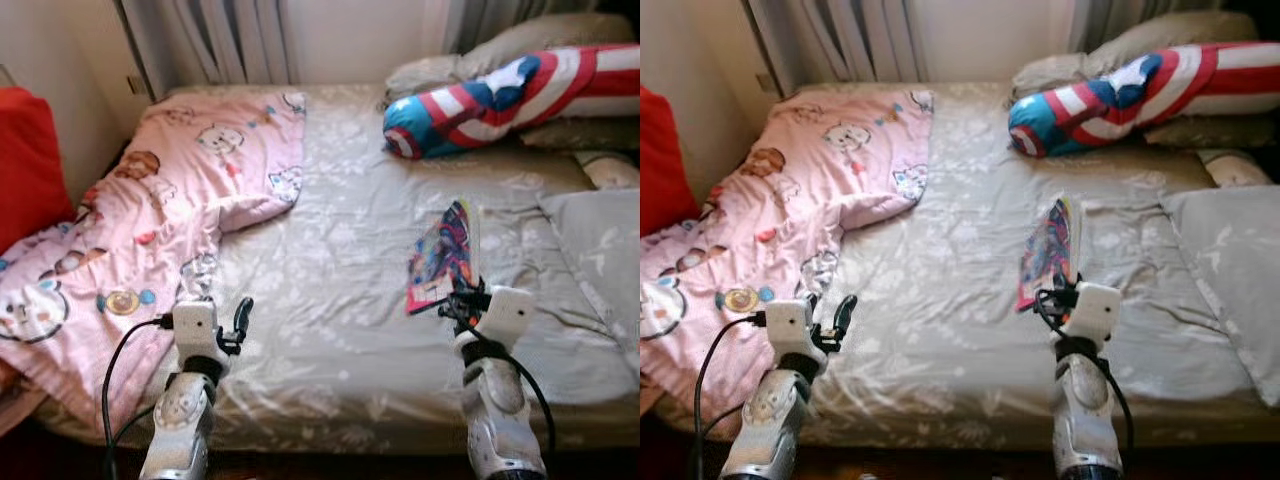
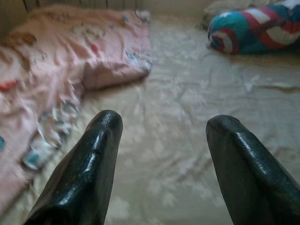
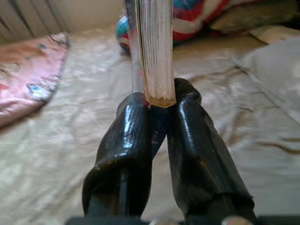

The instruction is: Clean up the room

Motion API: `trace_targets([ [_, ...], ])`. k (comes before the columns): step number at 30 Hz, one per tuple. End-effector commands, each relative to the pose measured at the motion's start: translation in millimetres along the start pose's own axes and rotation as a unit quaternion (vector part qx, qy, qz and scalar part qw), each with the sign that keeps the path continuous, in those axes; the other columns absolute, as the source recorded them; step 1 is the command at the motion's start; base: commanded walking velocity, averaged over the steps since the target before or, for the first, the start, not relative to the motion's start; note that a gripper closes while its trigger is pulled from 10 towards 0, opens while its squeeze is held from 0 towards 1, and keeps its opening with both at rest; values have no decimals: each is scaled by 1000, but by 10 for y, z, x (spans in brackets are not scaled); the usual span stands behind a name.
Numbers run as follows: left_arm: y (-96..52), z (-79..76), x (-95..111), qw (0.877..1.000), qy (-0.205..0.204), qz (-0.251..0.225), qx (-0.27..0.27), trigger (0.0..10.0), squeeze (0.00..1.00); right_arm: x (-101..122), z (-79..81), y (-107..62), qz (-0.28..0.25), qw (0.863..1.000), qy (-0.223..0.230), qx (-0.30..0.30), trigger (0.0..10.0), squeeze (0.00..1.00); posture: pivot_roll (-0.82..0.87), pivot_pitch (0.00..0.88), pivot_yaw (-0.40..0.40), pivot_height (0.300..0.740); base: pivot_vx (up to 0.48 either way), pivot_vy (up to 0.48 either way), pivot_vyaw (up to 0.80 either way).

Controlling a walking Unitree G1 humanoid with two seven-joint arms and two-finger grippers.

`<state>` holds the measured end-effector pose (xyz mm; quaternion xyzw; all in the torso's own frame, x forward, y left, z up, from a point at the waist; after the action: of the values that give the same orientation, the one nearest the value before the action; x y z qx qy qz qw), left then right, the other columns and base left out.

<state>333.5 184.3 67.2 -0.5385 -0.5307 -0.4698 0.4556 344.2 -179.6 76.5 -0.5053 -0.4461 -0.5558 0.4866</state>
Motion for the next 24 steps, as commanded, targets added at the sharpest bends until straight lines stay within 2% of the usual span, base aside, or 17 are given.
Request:
trace_targets([
  [1,-1,0,-7,1000,1,3,-1,10000,0,84,18,13,-18,1000,0,3,10000,0,-32,164,4,740,0,-364,0],
  [13,-4,-8,-7,1000,1,4,-1,10000,0,65,34,6,-15,1000,0,8,10000,0,-32,170,5,740,0,-366,0],
  [24,-7,0,-6,1000,-5,4,0,10000,0,33,74,1,-8,1000,0,18,10000,0,-31,173,5,740,0,0,0],
])
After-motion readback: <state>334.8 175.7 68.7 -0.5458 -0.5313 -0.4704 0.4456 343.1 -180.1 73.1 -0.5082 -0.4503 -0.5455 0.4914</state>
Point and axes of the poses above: a point about 5 cm out from each wrist's last joint towards the gripper, its own y axis pointing out of the wrist towards the gripper, its own x axis along the axis of the wrist's last joint, z = x × y, the point moved 5 cm from there along y, pointing out of the wrist towards the gripper, and after that the axes turned 6 degrees about -y, right-handed, at the moved point
